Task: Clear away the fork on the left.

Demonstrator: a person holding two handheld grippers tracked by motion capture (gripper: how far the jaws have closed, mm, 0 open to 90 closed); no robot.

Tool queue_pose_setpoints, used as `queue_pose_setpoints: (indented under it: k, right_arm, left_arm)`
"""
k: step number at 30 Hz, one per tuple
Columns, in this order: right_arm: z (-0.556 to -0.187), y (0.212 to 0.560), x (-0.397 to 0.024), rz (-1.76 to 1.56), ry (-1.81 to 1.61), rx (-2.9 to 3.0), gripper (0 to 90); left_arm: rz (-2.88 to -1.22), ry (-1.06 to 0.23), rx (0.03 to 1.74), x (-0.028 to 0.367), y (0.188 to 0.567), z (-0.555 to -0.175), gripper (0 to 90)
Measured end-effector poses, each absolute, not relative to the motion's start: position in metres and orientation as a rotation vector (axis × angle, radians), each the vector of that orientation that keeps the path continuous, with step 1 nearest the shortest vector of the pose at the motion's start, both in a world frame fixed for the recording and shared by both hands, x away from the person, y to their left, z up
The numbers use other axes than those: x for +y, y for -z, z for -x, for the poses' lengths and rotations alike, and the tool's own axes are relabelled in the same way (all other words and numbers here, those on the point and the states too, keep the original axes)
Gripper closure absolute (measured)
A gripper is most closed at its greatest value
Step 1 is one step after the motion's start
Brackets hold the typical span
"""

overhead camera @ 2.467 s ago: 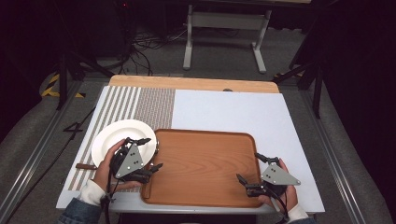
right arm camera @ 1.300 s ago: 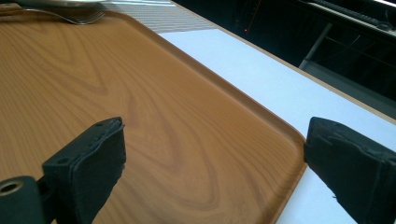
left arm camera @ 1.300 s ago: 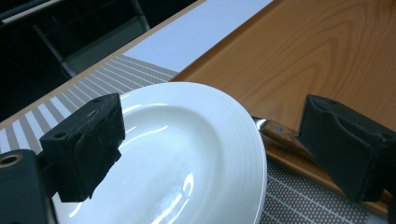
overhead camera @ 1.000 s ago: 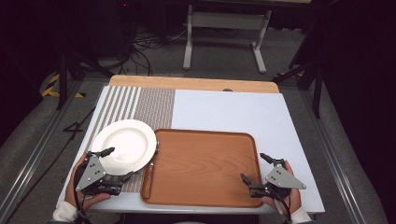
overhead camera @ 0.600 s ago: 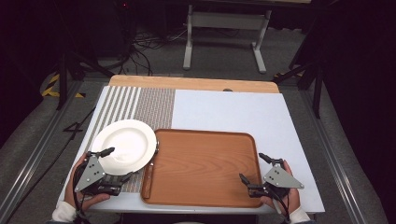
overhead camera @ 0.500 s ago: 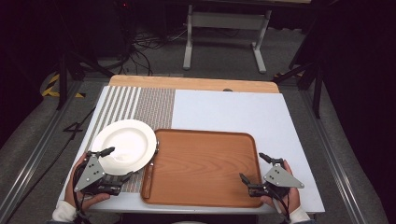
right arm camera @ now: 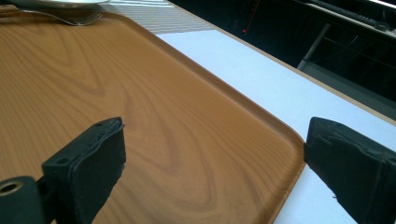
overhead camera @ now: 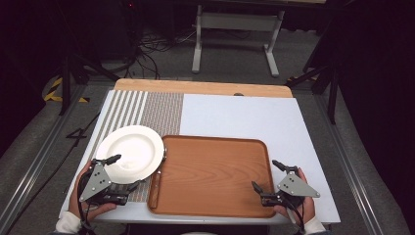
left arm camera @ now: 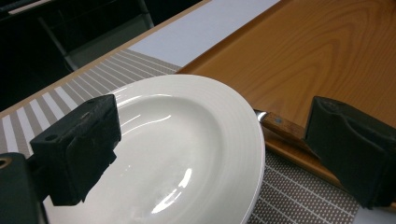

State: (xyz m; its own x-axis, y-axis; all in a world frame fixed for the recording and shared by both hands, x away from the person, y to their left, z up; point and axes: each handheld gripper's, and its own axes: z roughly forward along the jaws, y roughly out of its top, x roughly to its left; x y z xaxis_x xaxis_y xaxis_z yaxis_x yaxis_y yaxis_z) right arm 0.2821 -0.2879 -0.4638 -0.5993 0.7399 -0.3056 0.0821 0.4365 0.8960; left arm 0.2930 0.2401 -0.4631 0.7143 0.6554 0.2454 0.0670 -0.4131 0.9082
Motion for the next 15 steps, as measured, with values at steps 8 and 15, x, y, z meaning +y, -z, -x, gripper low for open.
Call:
queue_pose_setpoints:
  k: [8, 15]
  right_arm:
    - [-0.2843, 0.4652, -0.289, -0.697, -1.177, 1.986, 6.5]
    - [-0.2854, 0.4656, -0.2921, -0.732, -1.207, 1.977, 6.4]
  left_arm:
    - [-1.907, -0.714, 0.566, 0.2403, 0.4636, -0.2948, 4.8]
    - [-1.91, -0.695, 0.583, 0.2389, 0.4645, -0.2978, 4.3]
